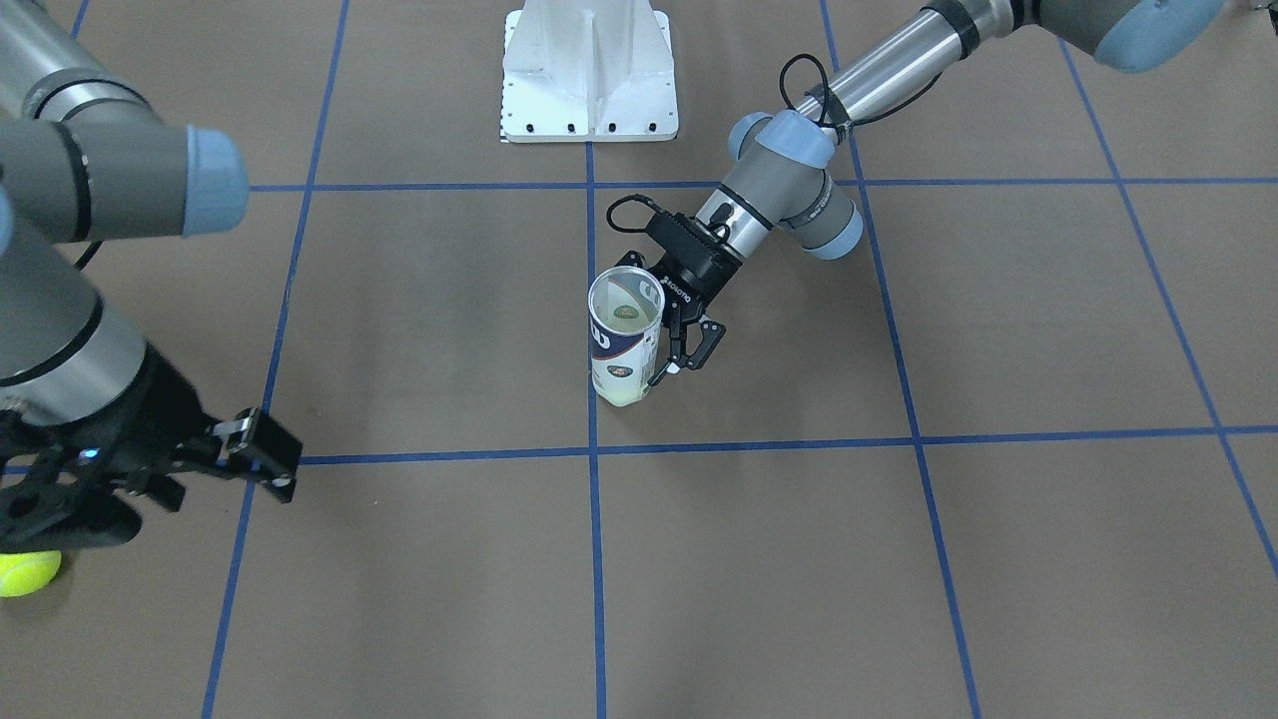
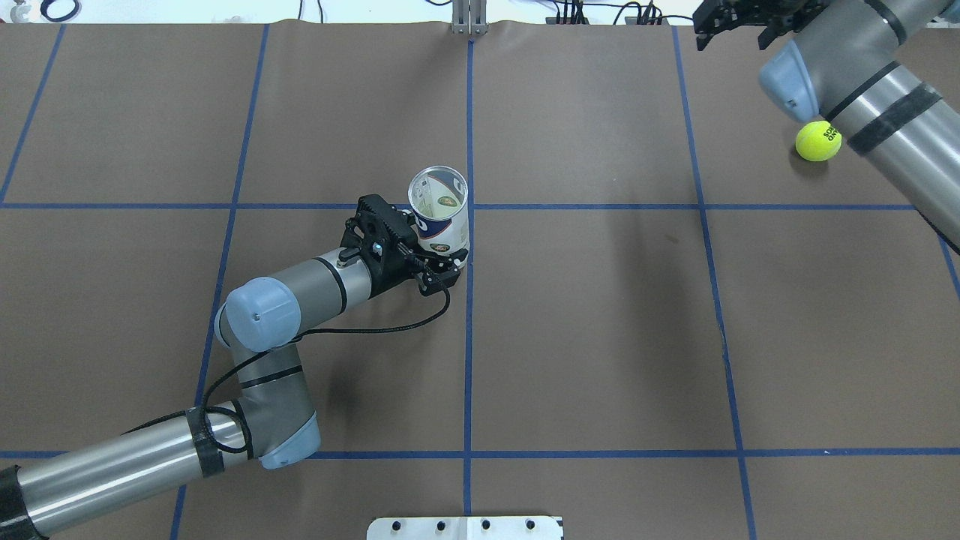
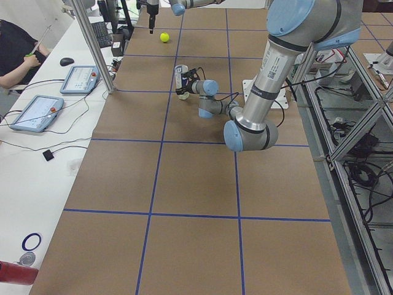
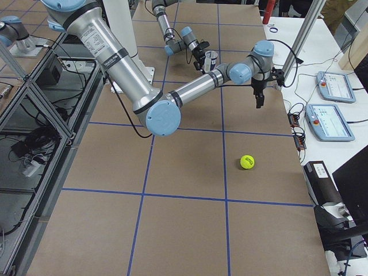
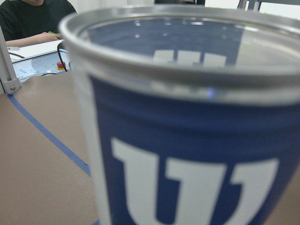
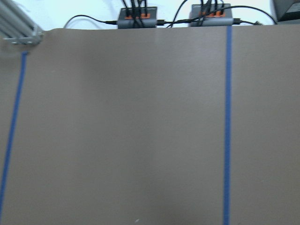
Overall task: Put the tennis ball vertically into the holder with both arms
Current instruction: 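Lower the right gripper onto the second yellow ball and grasp it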
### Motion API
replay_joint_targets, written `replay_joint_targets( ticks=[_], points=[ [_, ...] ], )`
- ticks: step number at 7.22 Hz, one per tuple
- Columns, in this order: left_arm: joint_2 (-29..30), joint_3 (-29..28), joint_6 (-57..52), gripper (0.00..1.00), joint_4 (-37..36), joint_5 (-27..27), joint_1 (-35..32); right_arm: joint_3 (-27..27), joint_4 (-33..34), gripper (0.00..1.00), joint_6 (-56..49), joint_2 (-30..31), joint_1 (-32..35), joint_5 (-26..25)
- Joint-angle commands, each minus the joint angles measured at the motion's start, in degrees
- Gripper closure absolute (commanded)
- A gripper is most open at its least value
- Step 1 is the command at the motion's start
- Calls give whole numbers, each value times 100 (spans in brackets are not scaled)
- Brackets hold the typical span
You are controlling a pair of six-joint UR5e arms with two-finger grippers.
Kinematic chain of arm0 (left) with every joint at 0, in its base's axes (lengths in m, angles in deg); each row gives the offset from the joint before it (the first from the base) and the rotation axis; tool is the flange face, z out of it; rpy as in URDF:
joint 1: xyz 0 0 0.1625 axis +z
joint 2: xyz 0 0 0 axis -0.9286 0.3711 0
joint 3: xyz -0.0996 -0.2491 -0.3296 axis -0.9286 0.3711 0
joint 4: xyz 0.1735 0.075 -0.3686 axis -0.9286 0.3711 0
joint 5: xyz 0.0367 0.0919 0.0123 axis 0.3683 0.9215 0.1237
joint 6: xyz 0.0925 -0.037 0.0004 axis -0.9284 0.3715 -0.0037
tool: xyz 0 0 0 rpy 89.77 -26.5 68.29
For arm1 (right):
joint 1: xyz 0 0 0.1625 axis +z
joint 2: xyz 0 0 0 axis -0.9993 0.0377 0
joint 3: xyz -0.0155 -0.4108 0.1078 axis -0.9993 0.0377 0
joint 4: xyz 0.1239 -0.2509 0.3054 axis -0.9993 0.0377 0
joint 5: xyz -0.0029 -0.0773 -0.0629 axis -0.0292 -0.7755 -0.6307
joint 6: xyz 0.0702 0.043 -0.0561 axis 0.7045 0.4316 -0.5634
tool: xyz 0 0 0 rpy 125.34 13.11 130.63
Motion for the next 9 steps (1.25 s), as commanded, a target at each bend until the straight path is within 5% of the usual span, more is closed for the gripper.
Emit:
replay_joint_targets(
  ticks=[1, 9],
  points=[
    [-2, 0, 0, 1, -2, -5, 0, 1422, -1053, 1, -992, 121, 411, -57],
    [-20, -9, 0, 1, -2, -5, 9, 1461, -1248, 1, -1436, 824, 105, -207]
  ],
)
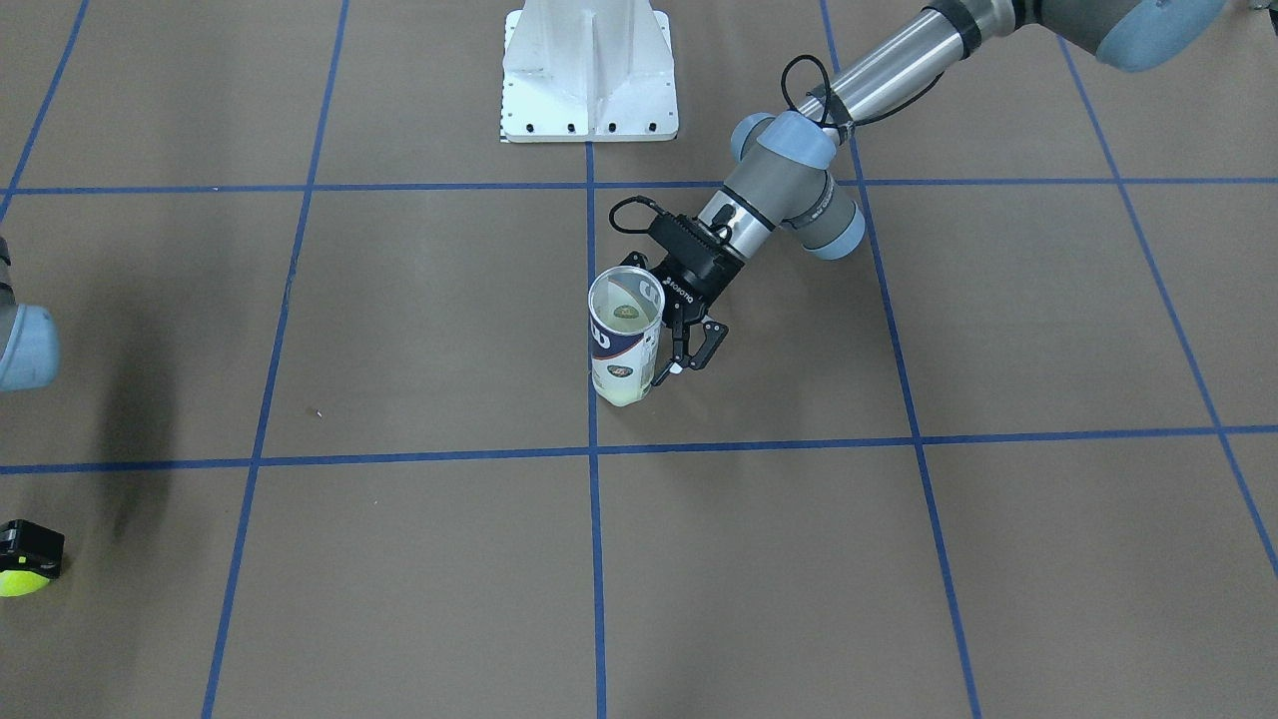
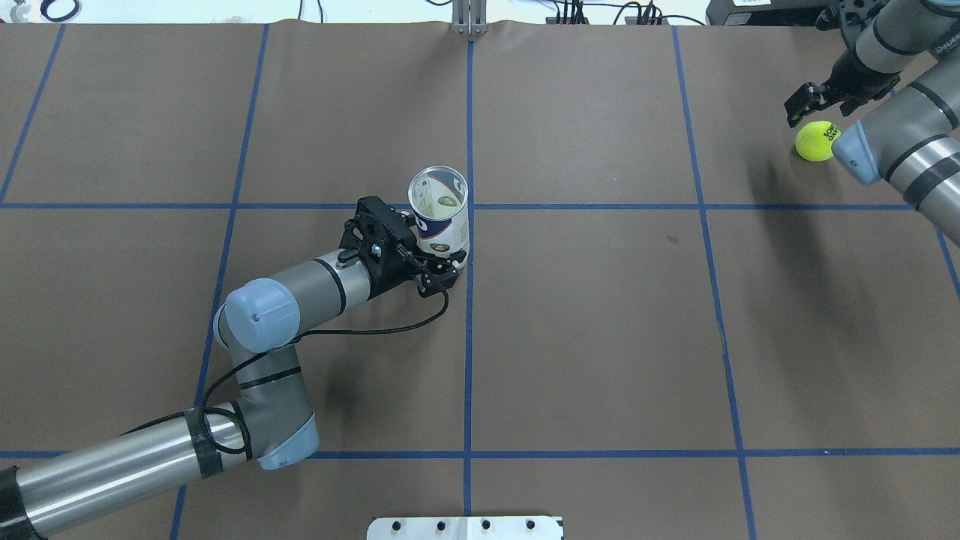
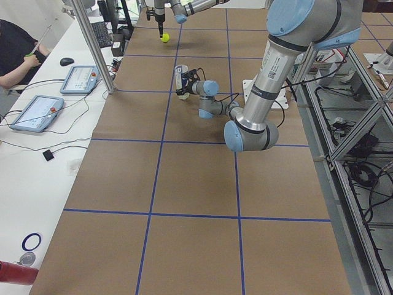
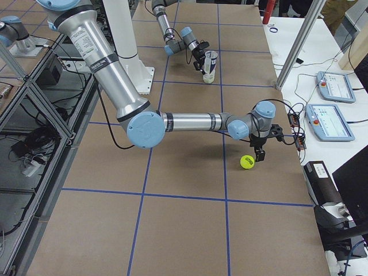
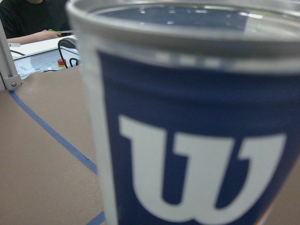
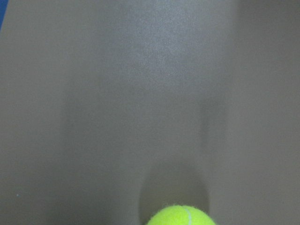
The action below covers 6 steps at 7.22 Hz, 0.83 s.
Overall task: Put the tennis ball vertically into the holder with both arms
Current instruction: 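Lower the right gripper onto the second yellow ball and grasp it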
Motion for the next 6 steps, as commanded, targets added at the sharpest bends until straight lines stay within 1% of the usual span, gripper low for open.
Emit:
replay_joint_targets(
  ticks=[1, 3, 6],
  points=[
    [0, 0, 0, 1, 0, 0, 0, 35, 6, 1, -42, 23, -40, -94],
    [0, 0, 0, 1, 0, 0, 0, 193, 6, 1, -33, 14, -154, -243],
    [0, 0, -9, 1, 0, 0, 0, 220, 41, 1, -208, 84, -233, -244]
  ],
)
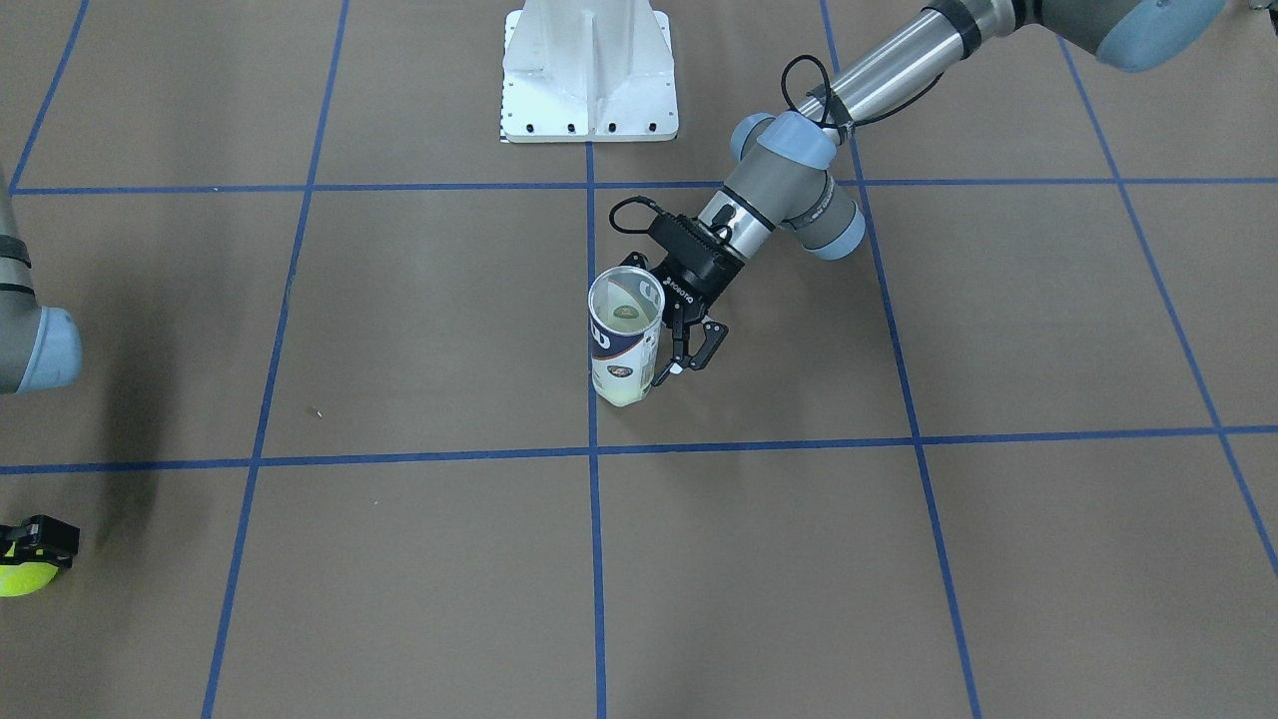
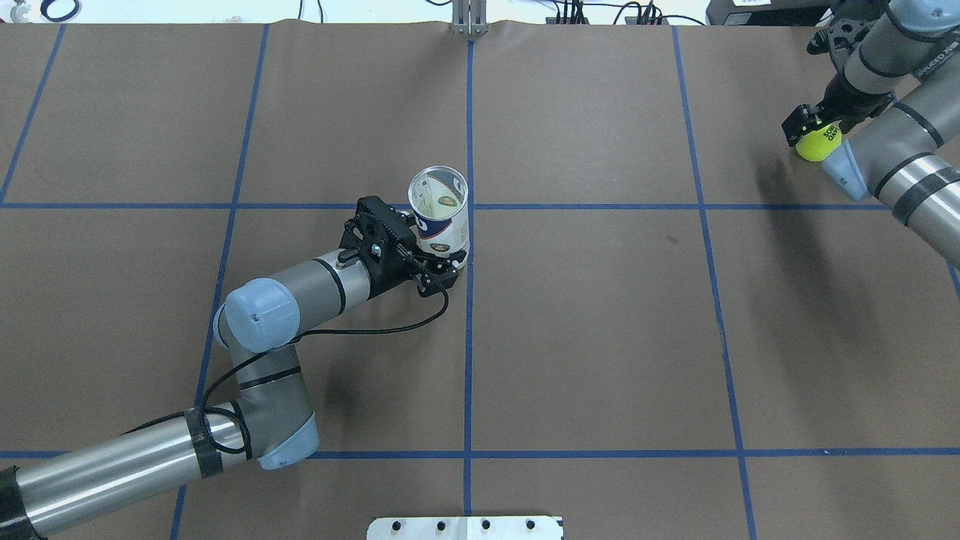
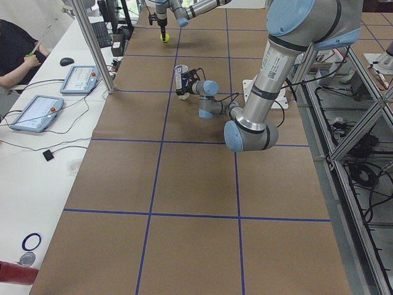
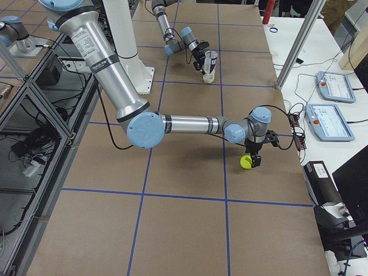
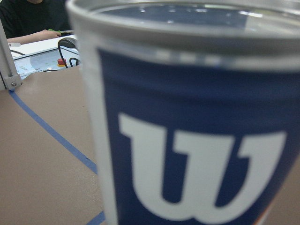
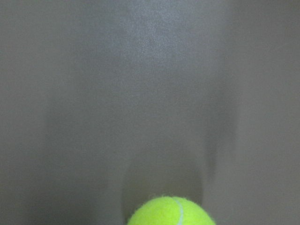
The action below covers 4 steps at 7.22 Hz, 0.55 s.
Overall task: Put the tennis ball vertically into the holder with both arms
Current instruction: 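Lower the right gripper onto the second yellow ball and grasp it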
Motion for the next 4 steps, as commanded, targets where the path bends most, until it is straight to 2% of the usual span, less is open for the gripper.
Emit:
replay_joint_targets(
  ticks=[1, 2, 3, 4],
  points=[
    [0, 0, -1, 1, 0, 0, -6, 3, 117, 3, -216, 33, -26, -2],
    [0, 0, -10, 1, 0, 0, -6, 3, 135, 29, -208, 42, -26, -2],
    [0, 0, -10, 1, 0, 0, -15, 3, 144, 93, -374, 16, 0, -2],
    [0, 9, -10, 1, 9, 0, -15, -15, 144, 100, -480, -10, 105, 24]
  ],
)
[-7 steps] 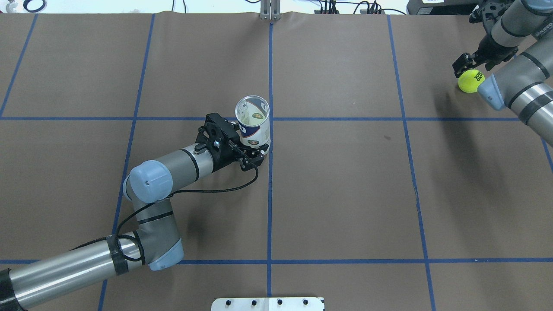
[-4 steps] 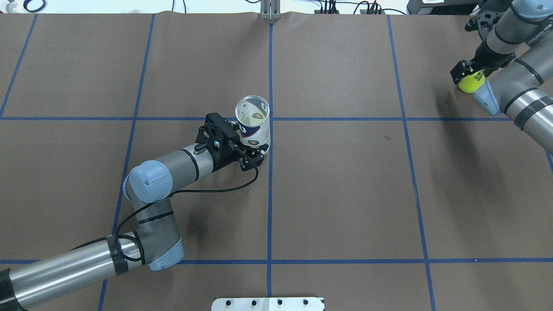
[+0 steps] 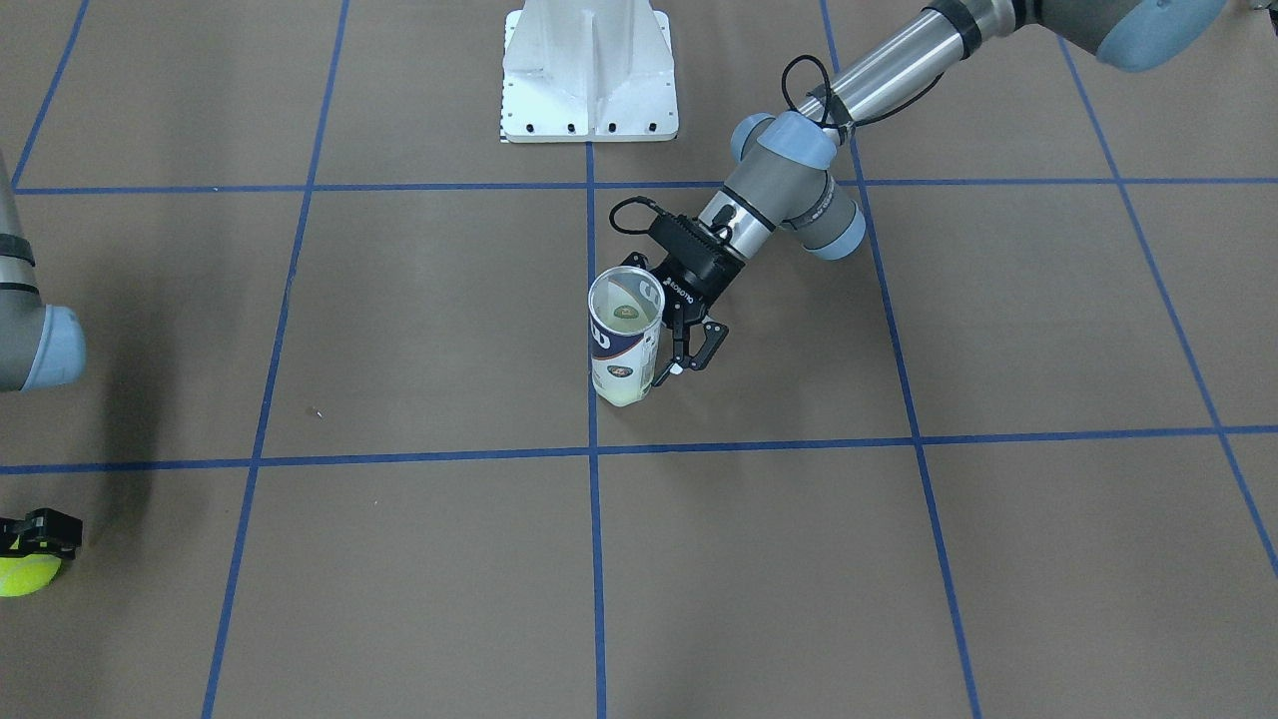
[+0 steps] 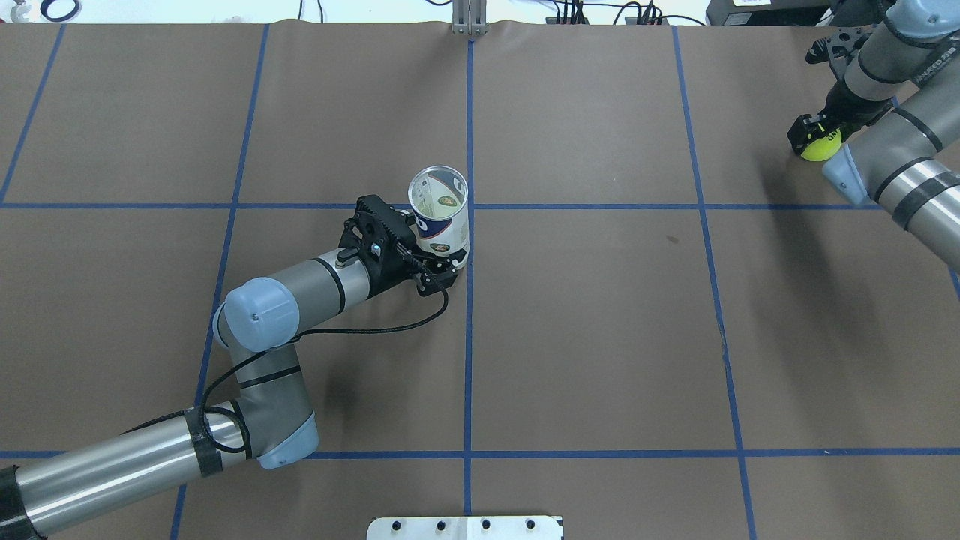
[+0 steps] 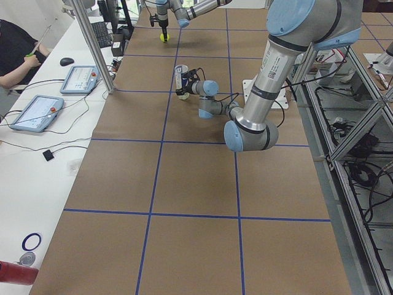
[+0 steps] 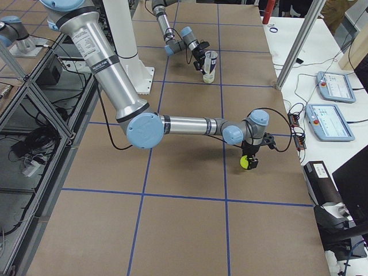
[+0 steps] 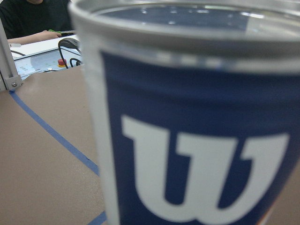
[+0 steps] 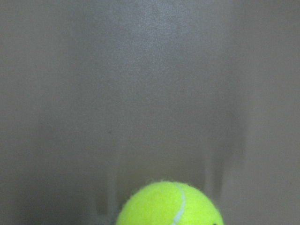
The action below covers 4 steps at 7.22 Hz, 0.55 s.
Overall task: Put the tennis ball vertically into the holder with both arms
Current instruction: 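Lower the right gripper onto the second yellow ball and grasp it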
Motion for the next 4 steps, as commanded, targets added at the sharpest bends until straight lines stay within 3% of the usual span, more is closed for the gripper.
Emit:
replay_joint_targets(
  ticks=[1, 3, 4],
  points=[
    [0, 7, -10, 1, 7, 0, -30, -66, 45, 100, -154, -107, 299, 300],
    [0, 25, -10, 1, 16, 0, -47, -416, 255, 100, -67, -475, 914, 1396],
    [-9, 16, -10, 1, 51, 0, -39, -697, 517, 100, 456, -747, 943, 1732]
  ],
)
